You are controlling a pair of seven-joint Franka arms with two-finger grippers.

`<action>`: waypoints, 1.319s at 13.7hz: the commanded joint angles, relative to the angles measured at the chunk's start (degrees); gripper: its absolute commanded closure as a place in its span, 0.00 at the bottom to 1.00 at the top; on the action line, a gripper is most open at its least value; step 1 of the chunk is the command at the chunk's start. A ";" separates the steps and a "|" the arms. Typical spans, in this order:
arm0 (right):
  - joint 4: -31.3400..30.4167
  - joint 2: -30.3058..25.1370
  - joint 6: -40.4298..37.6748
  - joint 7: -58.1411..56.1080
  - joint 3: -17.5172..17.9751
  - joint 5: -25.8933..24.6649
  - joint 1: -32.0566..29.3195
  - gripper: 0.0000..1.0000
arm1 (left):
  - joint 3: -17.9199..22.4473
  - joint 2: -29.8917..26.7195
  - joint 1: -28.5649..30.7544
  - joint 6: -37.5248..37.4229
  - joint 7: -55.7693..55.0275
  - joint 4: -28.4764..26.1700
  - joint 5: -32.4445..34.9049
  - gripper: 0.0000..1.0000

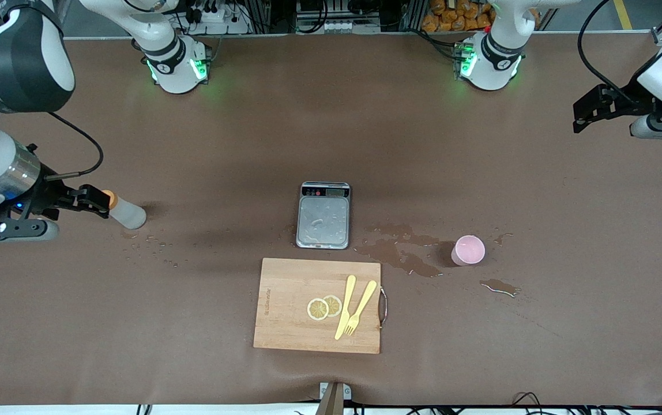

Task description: Add sauce to pink cup with both arms

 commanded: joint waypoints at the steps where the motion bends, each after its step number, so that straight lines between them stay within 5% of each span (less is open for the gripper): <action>1: 0.48 -0.57 -1.28 -0.47 0.26 0.82 -1.92 0.00 | -0.12 -0.68 -0.10 -0.93 0.69 0.22 0.65 0.00; 13: -0.23 0.40 -14.10 -2.58 0.17 5.65 -19.14 0.00 | -0.21 1.34 -0.71 -0.75 -0.28 -0.31 0.21 0.00; 18: -1.11 3.81 -16.04 -0.74 0.17 15.91 -29.23 0.00 | -0.21 2.66 -1.07 -0.67 -0.45 -0.13 0.21 0.00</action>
